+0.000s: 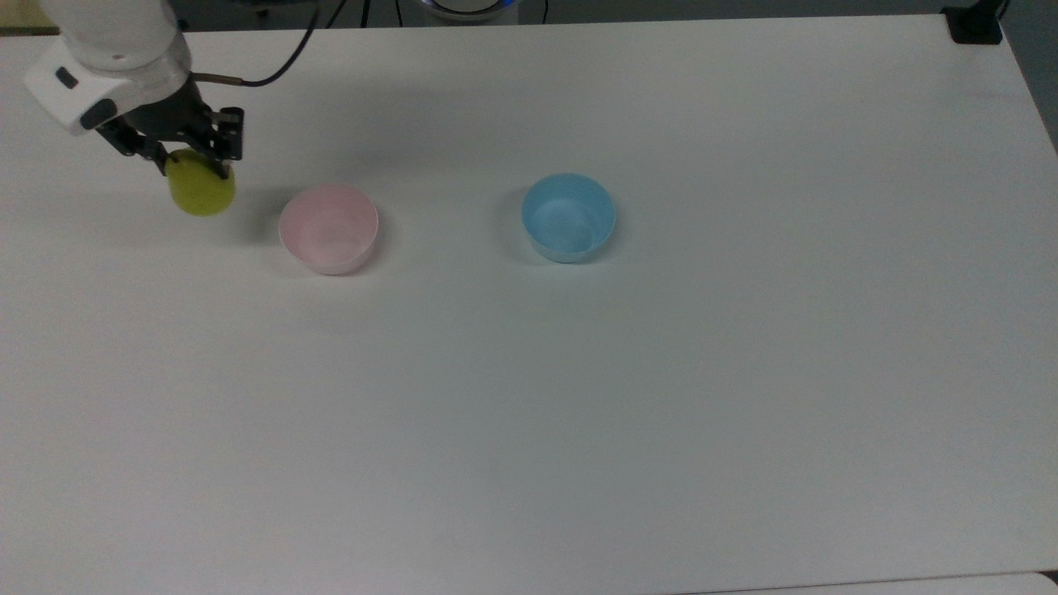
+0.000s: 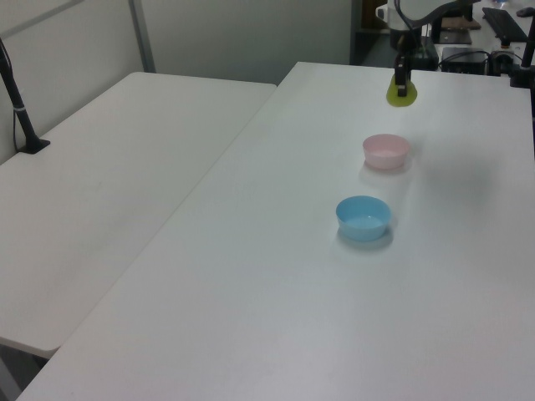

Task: Place the pear in the bowl
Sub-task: 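Carry the pear over the pink bowl and lower it in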

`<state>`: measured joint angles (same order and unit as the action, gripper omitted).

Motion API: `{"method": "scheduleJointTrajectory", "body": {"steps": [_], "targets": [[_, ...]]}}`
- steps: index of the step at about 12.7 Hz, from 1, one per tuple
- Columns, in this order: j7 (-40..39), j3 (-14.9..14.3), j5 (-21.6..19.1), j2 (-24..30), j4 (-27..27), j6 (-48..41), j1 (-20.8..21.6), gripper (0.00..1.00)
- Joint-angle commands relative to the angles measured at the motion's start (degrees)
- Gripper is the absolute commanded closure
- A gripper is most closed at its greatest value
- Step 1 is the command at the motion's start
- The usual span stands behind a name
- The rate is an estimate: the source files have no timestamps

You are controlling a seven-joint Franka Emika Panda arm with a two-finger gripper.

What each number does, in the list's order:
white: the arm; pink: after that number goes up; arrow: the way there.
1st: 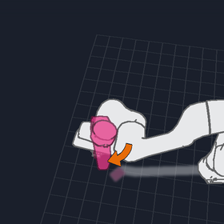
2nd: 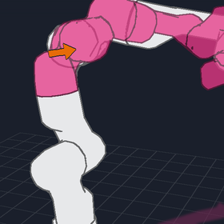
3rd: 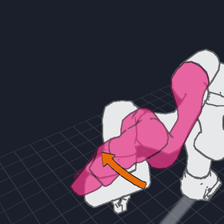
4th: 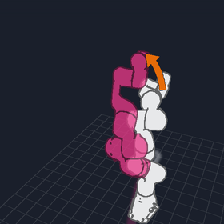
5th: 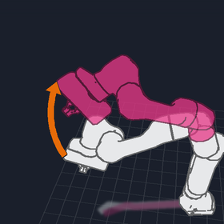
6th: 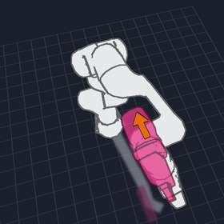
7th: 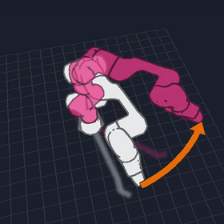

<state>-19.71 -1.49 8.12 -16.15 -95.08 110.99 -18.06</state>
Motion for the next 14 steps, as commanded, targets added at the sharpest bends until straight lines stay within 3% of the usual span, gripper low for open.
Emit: {"method": "scheduleJointTrajectory", "body": {"steps": [1, 5, 13, 14], "targets": [[8.96, -0.45, 0.67, 5.77, -8.44, 0.1, 5.57, 0.67], [17.15, -0.45, 0.67, 4.99, -12.4, 4.92, 11.29, 0.67], [17.52, -0.45, 0.67, -0.11, -12.15, 10.91, 11.39, 0.63], [17.52, -0.45, 0.76, -0.28, -12.15, 11.0, 11.3, 0.55]]}}
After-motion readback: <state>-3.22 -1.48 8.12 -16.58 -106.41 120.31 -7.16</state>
